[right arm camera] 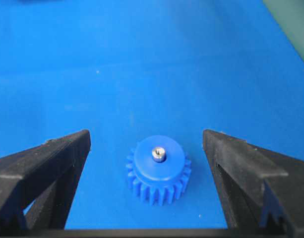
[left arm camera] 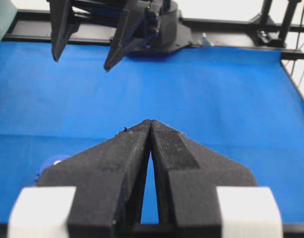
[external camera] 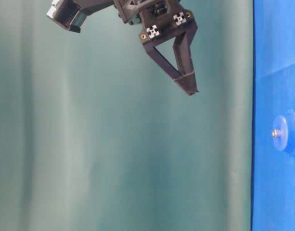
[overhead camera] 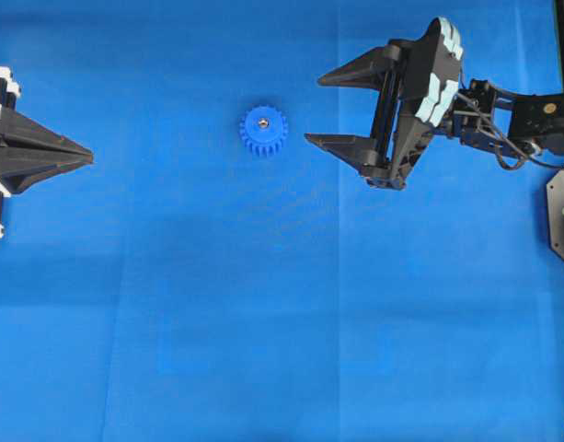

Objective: Insert the shaft placed at a random location into the center hole of the small gear at another random location.

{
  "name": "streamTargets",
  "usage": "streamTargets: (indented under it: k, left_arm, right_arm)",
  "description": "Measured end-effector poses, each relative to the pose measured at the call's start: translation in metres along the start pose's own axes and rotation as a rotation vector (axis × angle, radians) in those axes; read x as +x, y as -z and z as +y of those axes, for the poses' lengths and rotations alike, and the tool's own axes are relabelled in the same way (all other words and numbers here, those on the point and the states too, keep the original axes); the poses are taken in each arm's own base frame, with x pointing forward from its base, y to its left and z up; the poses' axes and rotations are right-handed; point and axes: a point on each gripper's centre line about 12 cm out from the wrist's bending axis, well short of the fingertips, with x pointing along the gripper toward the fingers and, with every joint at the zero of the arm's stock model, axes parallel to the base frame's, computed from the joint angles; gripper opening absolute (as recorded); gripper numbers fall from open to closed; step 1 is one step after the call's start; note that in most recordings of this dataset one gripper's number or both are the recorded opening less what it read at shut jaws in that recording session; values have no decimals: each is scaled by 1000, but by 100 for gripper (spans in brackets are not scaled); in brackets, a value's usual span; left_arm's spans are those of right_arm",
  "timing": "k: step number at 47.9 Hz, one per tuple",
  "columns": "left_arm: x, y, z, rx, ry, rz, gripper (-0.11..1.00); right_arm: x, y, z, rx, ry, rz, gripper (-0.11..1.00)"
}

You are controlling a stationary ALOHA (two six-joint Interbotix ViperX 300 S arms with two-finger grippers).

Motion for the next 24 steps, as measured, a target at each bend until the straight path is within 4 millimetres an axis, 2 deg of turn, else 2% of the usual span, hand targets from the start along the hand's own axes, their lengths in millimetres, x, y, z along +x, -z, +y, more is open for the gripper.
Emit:
streamTargets:
  k: [24]
  left_arm:
    - [-1, -2, 0, -2, 0, -9, 2]
  right_arm:
    - [0, 0, -1, 2, 2, 0, 86]
